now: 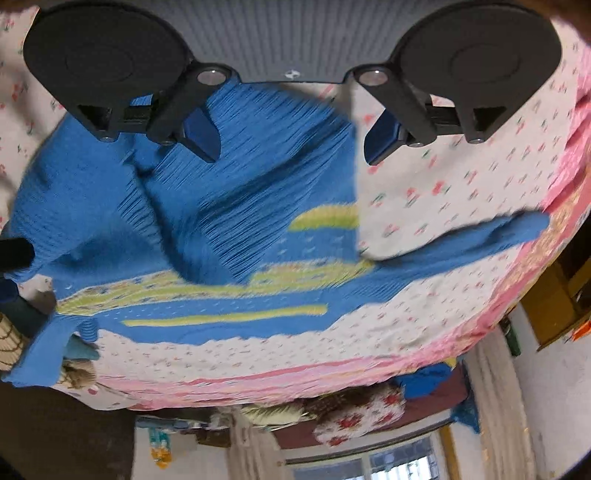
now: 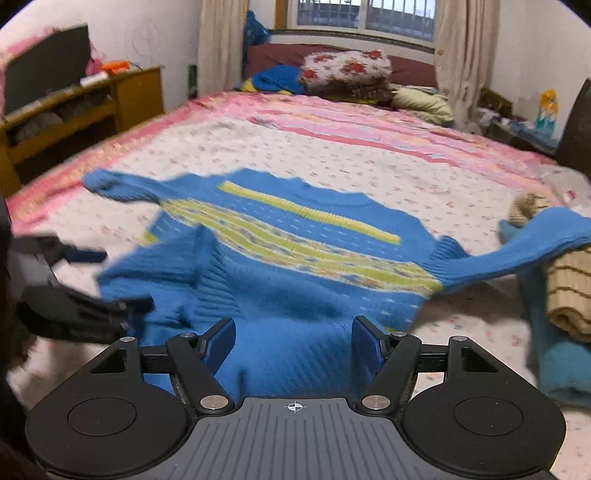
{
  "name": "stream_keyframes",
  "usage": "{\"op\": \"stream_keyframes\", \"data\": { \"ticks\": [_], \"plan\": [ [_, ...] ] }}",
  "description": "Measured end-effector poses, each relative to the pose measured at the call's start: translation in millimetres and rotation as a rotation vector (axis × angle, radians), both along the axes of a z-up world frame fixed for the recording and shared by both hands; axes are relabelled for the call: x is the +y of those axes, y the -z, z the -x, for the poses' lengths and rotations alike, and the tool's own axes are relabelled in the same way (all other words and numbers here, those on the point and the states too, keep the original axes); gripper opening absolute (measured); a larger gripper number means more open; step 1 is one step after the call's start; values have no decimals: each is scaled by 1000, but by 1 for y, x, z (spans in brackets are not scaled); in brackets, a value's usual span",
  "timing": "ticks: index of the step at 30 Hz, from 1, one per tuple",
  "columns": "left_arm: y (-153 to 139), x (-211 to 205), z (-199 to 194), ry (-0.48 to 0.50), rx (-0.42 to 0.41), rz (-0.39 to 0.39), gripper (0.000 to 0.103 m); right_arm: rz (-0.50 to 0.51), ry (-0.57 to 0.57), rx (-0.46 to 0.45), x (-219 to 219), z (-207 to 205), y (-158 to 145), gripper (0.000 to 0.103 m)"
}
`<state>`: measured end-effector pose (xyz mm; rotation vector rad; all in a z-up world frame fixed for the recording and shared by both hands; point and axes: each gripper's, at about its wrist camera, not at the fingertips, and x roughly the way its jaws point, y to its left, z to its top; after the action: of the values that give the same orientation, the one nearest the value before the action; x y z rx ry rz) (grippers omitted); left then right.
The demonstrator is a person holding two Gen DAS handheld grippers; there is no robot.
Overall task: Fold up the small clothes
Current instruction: 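Grasp the folded-back hem of the blue sweater with the right gripper, then pull the held hem outward with the right gripper to unfold the sweater body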
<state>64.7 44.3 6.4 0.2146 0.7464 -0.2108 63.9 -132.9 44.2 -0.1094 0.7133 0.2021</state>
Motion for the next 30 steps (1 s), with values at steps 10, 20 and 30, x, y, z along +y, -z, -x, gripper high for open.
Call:
{"op": "stream_keyframes", "data": {
  "ticks": [10,20,30],
  "plan": [
    [-8,32,16,-58,-2,75,91,-117,-193,110,70,-51,35,44],
    [-14,52,20,-84,-17,122,91,-193,-201,203,84,-68,62,44],
    [-25,62,23,-104,-51,129,91,-227,-158,246,84,-81,71,34]
  ]
}}
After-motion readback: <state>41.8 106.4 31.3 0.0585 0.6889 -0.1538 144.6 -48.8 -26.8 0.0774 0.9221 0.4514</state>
